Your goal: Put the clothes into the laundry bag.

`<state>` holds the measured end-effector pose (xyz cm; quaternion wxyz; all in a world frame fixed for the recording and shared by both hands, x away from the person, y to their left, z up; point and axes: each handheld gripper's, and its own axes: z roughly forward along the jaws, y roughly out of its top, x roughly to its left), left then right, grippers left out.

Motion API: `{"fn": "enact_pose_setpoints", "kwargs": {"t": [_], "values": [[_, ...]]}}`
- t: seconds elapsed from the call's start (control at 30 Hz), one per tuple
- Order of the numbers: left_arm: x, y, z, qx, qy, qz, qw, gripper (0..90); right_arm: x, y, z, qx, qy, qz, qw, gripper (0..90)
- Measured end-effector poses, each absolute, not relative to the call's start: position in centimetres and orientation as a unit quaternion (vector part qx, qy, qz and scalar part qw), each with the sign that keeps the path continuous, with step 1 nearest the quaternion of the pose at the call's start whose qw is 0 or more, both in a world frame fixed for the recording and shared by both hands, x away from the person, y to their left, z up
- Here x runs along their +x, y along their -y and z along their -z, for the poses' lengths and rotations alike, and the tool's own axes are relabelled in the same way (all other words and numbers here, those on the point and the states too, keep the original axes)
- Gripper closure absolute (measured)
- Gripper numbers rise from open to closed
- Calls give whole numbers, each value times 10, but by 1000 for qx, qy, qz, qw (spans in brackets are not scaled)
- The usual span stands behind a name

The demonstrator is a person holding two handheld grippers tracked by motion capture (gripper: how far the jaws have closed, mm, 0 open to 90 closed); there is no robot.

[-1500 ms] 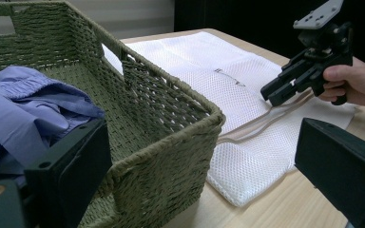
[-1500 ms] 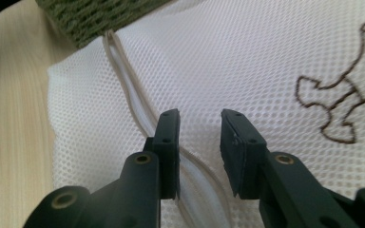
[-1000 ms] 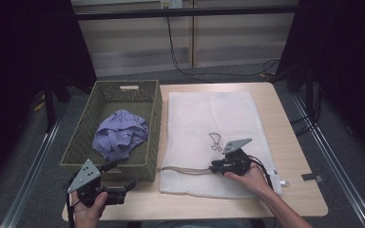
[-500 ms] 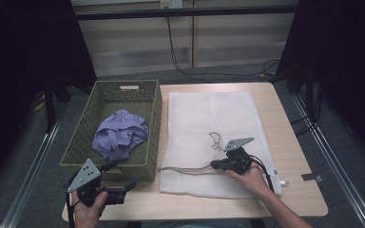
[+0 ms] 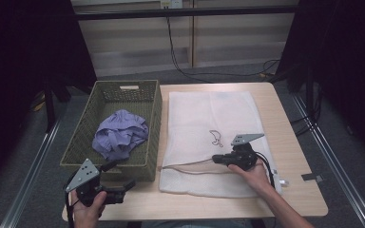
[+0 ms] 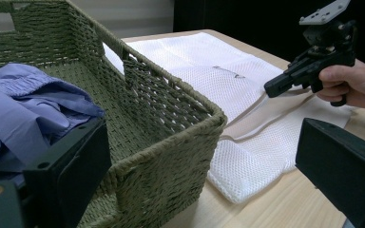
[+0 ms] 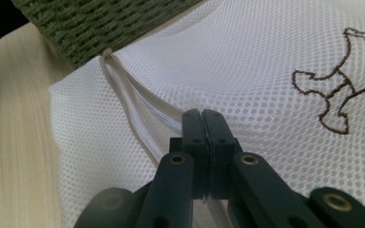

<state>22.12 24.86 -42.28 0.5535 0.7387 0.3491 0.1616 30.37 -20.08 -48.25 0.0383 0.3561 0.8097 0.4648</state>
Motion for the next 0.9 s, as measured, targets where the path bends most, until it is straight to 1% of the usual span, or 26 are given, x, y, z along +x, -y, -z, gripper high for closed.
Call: {"fn": "enact_pose_setpoints", "kwargs": {"t": [0.17,0.23,0.33,0.43,0.5,0.77,0.9], "values": [[221,-250,422,737,-346,-162,558,41,304,206,476,358,-796,-486,39,892],[221,-253,420,735,-337,-157,566,18,304,208,473,355,-790,-499,40,892],[222,-253,420,733,-347,-162,562,14,305,211,467,356,-781,-512,40,893],[222,-253,421,731,-352,-159,562,19,306,213,463,357,-774,-521,39,893],[222,-252,421,734,-353,-153,560,39,306,214,458,356,-773,-523,38,893],[220,-253,419,731,-353,-167,559,39,310,218,441,354,-762,-541,44,893],[221,-255,419,731,-356,-169,557,39,314,219,431,350,-752,-557,40,894]]}}
